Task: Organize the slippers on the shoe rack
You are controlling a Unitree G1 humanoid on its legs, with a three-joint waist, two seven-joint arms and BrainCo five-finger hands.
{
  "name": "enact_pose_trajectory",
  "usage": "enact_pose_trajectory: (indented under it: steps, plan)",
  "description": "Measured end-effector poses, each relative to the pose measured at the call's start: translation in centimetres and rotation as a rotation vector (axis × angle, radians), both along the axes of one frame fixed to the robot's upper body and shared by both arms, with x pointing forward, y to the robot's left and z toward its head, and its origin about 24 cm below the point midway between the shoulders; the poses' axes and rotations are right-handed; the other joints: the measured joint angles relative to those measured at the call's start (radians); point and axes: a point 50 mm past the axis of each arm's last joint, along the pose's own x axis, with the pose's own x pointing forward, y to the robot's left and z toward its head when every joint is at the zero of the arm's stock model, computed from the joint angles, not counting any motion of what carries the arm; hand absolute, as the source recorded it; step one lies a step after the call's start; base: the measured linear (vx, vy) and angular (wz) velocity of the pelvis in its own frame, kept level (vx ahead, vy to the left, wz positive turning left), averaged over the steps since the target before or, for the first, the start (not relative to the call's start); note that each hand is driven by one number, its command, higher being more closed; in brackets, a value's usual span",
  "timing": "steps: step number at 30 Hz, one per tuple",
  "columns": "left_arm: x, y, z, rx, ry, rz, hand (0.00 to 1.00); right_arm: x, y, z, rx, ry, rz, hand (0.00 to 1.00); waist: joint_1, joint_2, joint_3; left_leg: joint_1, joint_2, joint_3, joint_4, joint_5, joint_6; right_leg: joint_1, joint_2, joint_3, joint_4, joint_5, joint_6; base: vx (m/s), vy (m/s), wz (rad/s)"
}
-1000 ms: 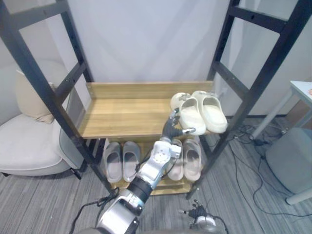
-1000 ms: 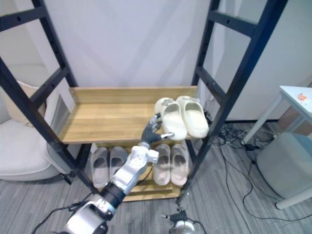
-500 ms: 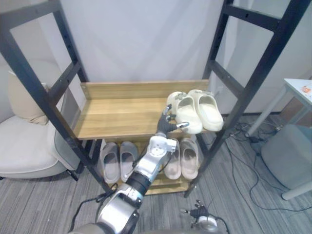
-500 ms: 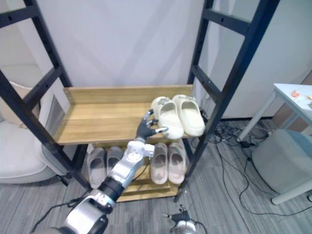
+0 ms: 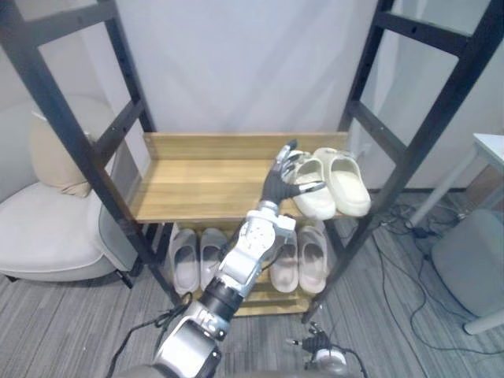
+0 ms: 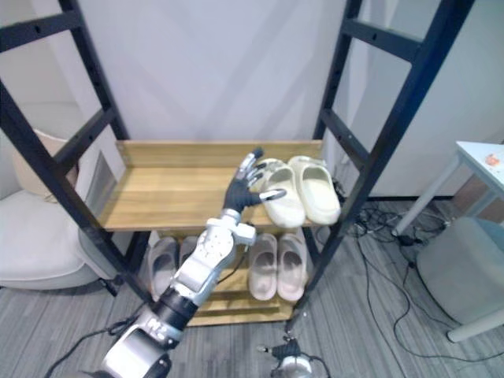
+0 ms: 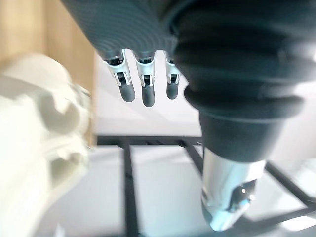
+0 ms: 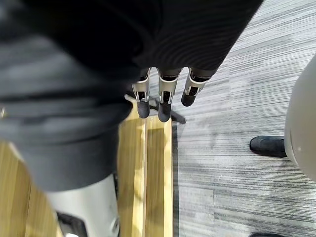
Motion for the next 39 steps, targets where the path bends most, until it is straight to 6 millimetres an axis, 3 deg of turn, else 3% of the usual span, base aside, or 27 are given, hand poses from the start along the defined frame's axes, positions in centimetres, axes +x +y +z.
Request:
enact_pose_trajectory:
  steps: [4,8,12,15,16,21,24,30,39]
  plan:
    - [-2.0,-0.1,-0.5,-0.052,0.008,-0.12,0.0,-0.2,0.3,-0.1,0.006,0.01,0.023,0.0,0.012,0.008,-0.006,-0.003,-0.008,-0.003,0.021,-0.015,0.007,-0.004,-0.011,-0.002,0.023,-0.016,0.006,0.0,0.009,0.05]
    - [-4.2,-0.3,-3.3,-0.059,0.116,-0.234,0.0,-0.3,0.6,-0.2,0.008,0.021,0.063,0.0,0.013,0.011,-0.013,-0.001,-0.017,-0.027,0.034,-0.023,0.009,0.011,-0.019,-0.025,0.033,-0.029,0.011,0.0,0.002,0.15]
    - [-6.4,0.8,-9.2,-0.013,0.345,-0.239,0.0,-0.5,1.1,-0.4,0.014,0.032,0.107,0.0,0.024,0.014,-0.017,0.007,-0.019,-0.035,0.033,-0.023,0.009,0.025,-0.02,-0.033,0.031,-0.031,0.014,-0.01,-0.005,0.08]
    - [-8.7,2.9,-16.4,0.133,0.622,-0.161,0.0,-0.6,1.2,-0.5,0.013,0.043,0.12,0.0,0.028,0.014,-0.017,0.009,-0.022,-0.049,0.033,-0.019,0.01,0.031,-0.021,-0.043,0.033,-0.031,0.013,-0.04,-0.009,0.09]
    - [-9.0,3.0,-16.9,0.147,0.64,-0.156,0.0,-0.6,1.2,-0.5,0.012,0.044,0.121,0.0,0.028,0.013,-0.016,0.01,-0.023,-0.052,0.033,-0.019,0.01,0.033,-0.021,-0.044,0.032,-0.031,0.013,-0.03,-0.006,0.13]
    - [-13.0,7.4,-24.6,0.428,0.943,-0.052,0.0,-0.9,0.6,-0.7,-0.003,0.052,0.118,0.0,0.032,0.001,-0.003,0.035,-0.032,-0.079,0.033,-0.016,0.013,0.066,-0.024,-0.059,0.028,-0.034,0.014,-0.04,-0.004,0.08]
    - [-14.5,10.5,-26.8,0.532,1.062,0.059,0.0,-0.9,0.2,-0.8,-0.015,0.048,0.11,0.0,0.032,0.0,0.005,0.034,-0.038,-0.099,0.033,-0.014,0.016,0.074,-0.03,-0.076,0.03,-0.043,0.02,-0.06,0.003,0.17]
    - [-15.5,15.8,-28.1,0.591,1.177,0.33,0.0,-0.8,-0.6,-0.9,-0.025,0.052,0.07,0.0,0.033,-0.011,0.019,0.032,-0.051,-0.108,0.03,-0.011,0.019,0.074,-0.039,-0.08,0.032,-0.05,0.024,-0.03,0.006,0.05]
    - [-15.4,17.5,-28.0,0.578,1.194,0.446,0.0,-0.2,-1.7,-0.7,-0.037,0.038,0.027,0.0,0.033,-0.002,0.06,0.033,-0.071,-0.108,0.024,-0.021,0.034,0.071,-0.06,-0.074,0.029,-0.05,0.04,0.02,0.025,0.0]
